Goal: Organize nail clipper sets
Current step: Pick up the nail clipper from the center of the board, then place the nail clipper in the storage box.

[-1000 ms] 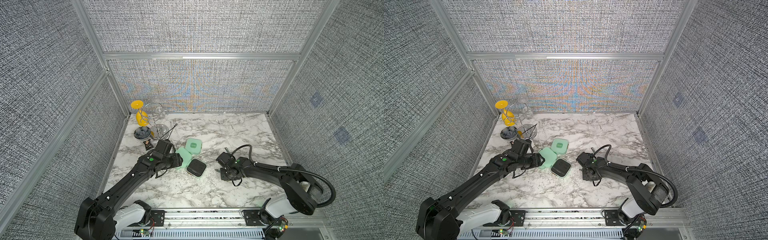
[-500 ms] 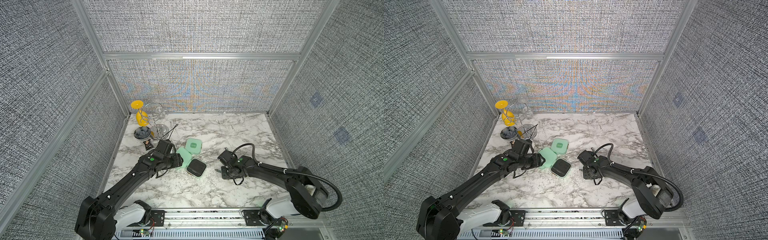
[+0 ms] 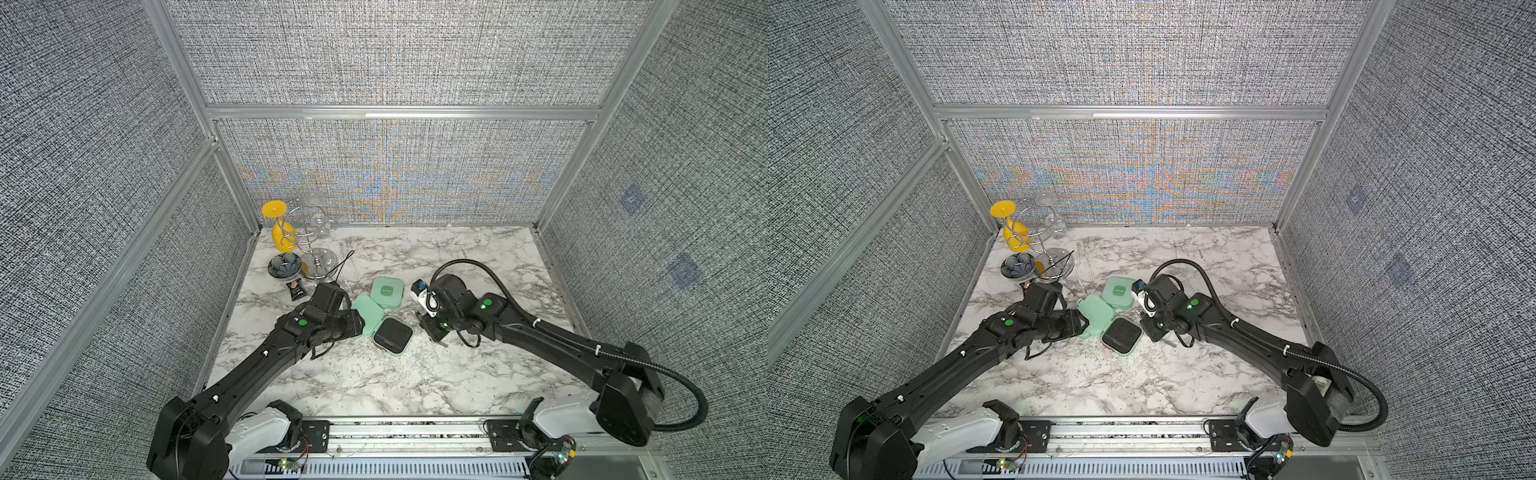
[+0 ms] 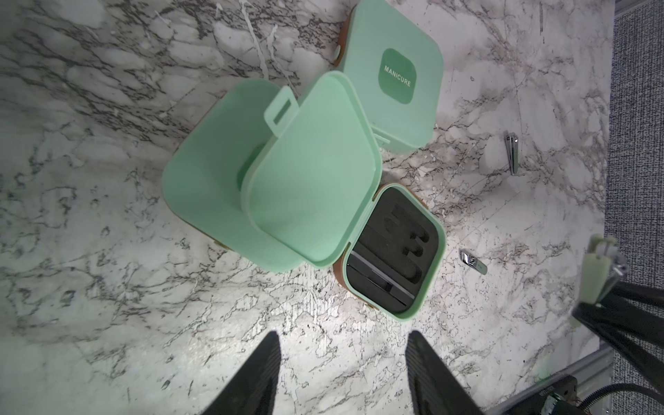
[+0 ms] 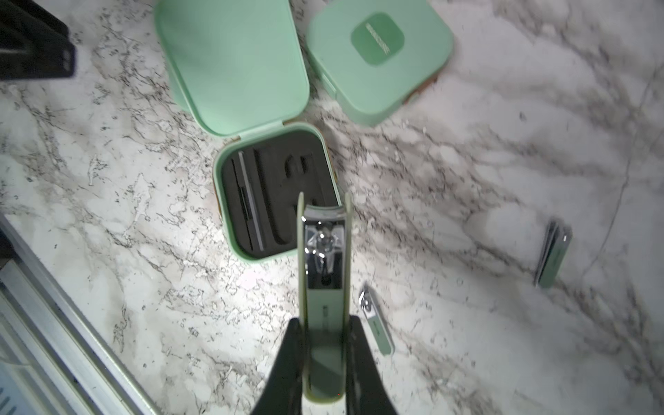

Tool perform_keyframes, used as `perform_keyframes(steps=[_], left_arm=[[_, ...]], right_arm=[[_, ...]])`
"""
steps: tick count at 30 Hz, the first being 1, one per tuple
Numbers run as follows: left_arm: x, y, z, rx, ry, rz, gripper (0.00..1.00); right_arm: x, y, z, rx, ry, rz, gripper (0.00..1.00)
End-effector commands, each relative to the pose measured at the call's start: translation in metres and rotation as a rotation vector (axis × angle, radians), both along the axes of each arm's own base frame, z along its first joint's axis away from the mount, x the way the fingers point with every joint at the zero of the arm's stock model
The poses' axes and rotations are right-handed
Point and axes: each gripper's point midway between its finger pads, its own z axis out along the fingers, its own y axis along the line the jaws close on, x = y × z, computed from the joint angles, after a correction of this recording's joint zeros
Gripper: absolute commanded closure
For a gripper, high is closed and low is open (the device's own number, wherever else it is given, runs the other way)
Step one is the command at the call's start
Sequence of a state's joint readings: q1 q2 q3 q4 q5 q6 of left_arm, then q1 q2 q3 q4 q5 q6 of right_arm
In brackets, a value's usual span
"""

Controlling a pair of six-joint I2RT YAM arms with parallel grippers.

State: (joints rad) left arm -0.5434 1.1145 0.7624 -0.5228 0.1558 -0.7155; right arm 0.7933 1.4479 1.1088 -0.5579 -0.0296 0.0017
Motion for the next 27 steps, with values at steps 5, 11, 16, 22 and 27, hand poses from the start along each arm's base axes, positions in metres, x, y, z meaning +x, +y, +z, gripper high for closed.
perform_keyframes(steps=[5,11,16,22,27], left_arm=[[0.002,0.008,0.008,0.013,-0.043,0.038,0.42],[0.0,0.016,0.013,0.029,-0.063,0.06,0.42],[0.0,0.019,0.012,0.029,-0.066,0.076,0.42],[0.001,0.017,0.009,0.027,-0.06,0.078,0.42],[0.001,0.016,0.008,0.026,-0.056,0.075,0.42]], right_arm=[[0.014,0.049,-0.022,-0.12,-0.06,0.24,0.93],[0.022,0.064,-0.05,-0.167,-0.042,0.274,0.93],[0.019,0.069,-0.069,-0.182,-0.003,0.259,0.93],[0.009,0.072,-0.087,-0.194,0.028,0.231,0.93],[0.005,0.072,-0.096,-0.212,0.04,0.23,0.94]])
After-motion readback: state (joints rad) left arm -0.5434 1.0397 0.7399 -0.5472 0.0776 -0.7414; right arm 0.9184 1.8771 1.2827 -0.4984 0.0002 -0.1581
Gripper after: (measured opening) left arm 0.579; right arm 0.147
